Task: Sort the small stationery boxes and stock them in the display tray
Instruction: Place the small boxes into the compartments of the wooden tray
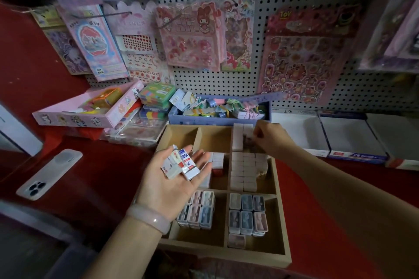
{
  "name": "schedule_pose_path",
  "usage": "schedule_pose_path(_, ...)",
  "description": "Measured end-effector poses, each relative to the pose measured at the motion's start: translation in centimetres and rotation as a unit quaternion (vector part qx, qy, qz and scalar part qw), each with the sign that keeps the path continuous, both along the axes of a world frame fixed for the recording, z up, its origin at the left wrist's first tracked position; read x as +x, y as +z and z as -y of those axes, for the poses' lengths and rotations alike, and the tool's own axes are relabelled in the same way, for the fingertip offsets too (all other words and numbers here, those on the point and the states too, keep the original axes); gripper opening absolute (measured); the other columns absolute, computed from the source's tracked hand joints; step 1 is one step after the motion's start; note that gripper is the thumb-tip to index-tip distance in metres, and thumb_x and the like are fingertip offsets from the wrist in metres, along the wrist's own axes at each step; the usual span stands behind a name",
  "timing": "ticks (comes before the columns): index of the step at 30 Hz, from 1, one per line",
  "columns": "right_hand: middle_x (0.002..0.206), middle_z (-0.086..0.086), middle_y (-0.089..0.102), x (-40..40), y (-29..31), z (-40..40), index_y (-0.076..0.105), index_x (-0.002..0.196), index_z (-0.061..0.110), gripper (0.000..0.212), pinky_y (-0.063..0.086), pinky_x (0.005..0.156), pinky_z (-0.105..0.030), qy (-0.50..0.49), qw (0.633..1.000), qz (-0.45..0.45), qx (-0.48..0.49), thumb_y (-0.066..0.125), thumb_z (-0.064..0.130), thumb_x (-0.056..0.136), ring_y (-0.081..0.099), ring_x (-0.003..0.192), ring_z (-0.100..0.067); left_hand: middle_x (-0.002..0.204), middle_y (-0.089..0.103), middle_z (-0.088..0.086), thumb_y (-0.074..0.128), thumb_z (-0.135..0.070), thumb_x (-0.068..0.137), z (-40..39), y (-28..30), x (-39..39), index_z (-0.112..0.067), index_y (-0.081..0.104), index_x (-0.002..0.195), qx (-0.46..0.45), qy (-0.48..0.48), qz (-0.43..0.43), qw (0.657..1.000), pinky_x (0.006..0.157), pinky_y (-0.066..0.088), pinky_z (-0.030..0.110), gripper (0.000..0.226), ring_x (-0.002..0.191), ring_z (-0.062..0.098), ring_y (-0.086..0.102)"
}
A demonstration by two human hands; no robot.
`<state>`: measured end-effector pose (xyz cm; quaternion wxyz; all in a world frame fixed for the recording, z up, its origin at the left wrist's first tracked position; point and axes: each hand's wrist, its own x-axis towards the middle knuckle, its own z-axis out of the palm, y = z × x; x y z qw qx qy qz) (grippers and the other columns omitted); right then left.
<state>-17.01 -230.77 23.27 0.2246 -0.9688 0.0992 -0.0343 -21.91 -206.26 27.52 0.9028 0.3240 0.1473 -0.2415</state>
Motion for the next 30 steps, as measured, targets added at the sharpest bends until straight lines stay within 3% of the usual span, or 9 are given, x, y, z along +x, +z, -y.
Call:
schedule_pose_path(5,0.103,-0.019,0.059,1.2,-1.4,-0.9,0.038,0.096,0.011,0.012,0.045,0.071,-0.038,-0.035,0.999,0.001,0.013,0.050,0.011,0.092,0.057,0.093,-0.036,0.111,0.066,0.024,0.055,-0.028,0.081,-0.7,-0.4,0.0,0.005,0.056,0.120,0.016,0.002,-0.010,1.000,0.077,0.055,0.053,0.051,0.100,0.037,0.065)
schedule_pose_path(9,0.105,-0.018,0.058,1.7,-1.8,-1.1,0.033,0.098,0.013,0.018,0.048,0.075,-0.040,-0.048,0.999,-0.014,0.018,0.050,0.013,0.092,0.057,0.096,-0.035,0.113,0.065,0.026,0.055,-0.029,0.076,-1.2,-0.4,0.1,0.005,0.052,0.124,0.014,-0.012,-0.007,1.000,0.091,0.048,0.053,0.059,0.109,0.040,0.060)
schedule_pose_path(14,0.125,-0.017,0.047,1.1,0.2,-1.8,0.042,0.119,0.008,0.035,0.046,0.080,-0.038,-0.033,0.999,-0.019,-0.026,0.058,0.015,0.089,0.055,0.103,-0.034,0.114,0.063,0.029,0.052,-0.028,0.079,-1.3,-0.1,-0.1,0.004,0.050,0.127,-0.015,-0.009,-0.004,1.000,0.097,0.039,0.059,0.058,0.114,0.041,0.055)
schedule_pose_path(17,0.123,-0.008,0.047,-0.9,3.2,-4.1,0.055,0.118,0.011,0.038,0.046,0.086,-0.033,0.124,0.979,0.149,0.055,0.068,0.019,0.084,0.055,0.100,-0.024,0.111,0.064,0.030,0.048,-0.030,0.086,-1.1,-0.1,-0.2,0.007,0.051,0.122,-0.009,-0.009,-0.005,1.000,0.101,0.034,0.058,0.051,0.109,0.042,0.059)
schedule_pose_path(19,0.114,-0.004,0.053,-3.0,4.9,-6.0,0.059,0.119,0.011,0.045,0.046,0.088,-0.029,0.319,0.931,0.161,0.074,0.074,0.023,0.079,0.056,0.098,-0.018,0.108,0.066,0.028,0.046,-0.032,0.090,-0.7,0.0,-0.4,0.004,0.055,0.111,-0.017,-0.009,0.000,1.000,0.104,0.032,0.056,0.043,0.101,0.044,0.063)
schedule_pose_path(21,0.118,-0.006,0.057,-4.4,4.7,-7.5,0.057,0.124,0.010,0.057,0.045,0.092,-0.028,0.417,0.899,0.134,0.024,0.077,0.027,0.074,0.055,0.108,-0.019,0.109,0.065,0.023,0.050,-0.031,0.085,-0.3,-0.1,-0.7,-0.002,0.058,0.103,-0.037,-0.015,0.006,0.999,0.104,0.031,0.051,0.036,0.100,0.040,0.063)
schedule_pose_path(24,0.124,-0.006,0.058,-5.5,3.6,-8.1,0.056,0.126,0.012,0.061,0.039,0.093,-0.025,0.422,0.893,0.156,-0.017,0.078,0.029,0.072,0.051,0.111,-0.018,0.109,0.059,0.017,0.049,-0.035,0.085,0.1,-0.2,-1.1,-0.009,0.058,0.098,-0.047,-0.037,0.023,0.998,0.087,0.044,0.048,0.030,0.103,0.034,0.059)
schedule_pose_path(27,0.119,-0.004,0.062,-5.7,3.0,-7.9,0.063,0.115,0.014,0.040,0.044,0.086,-0.029,0.404,0.871,0.271,-0.072,0.064,0.034,0.080,0.053,0.101,-0.017,0.106,0.058,0.017,0.049,-0.034,0.087,0.2,-0.1,-1.7,-0.009,0.059,0.091,-0.037,-0.047,0.011,0.998,0.104,0.034,0.055,0.028,0.111,0.035,0.052)
schedule_pose_path(30,0.109,-0.004,0.066,-6.2,3.2,-7.9,0.067,0.107,0.012,0.028,0.052,0.076,-0.033,0.419,0.848,0.311,-0.093,0.053,0.027,0.087,0.060,0.092,-0.021,0.103,0.064,0.020,0.047,-0.033,0.091,0.5,0.6,-2.5,-0.004,0.061,0.089,-0.031,-0.058,-0.008,0.998,0.101,0.033,0.063,0.032,0.116,0.040,0.052)
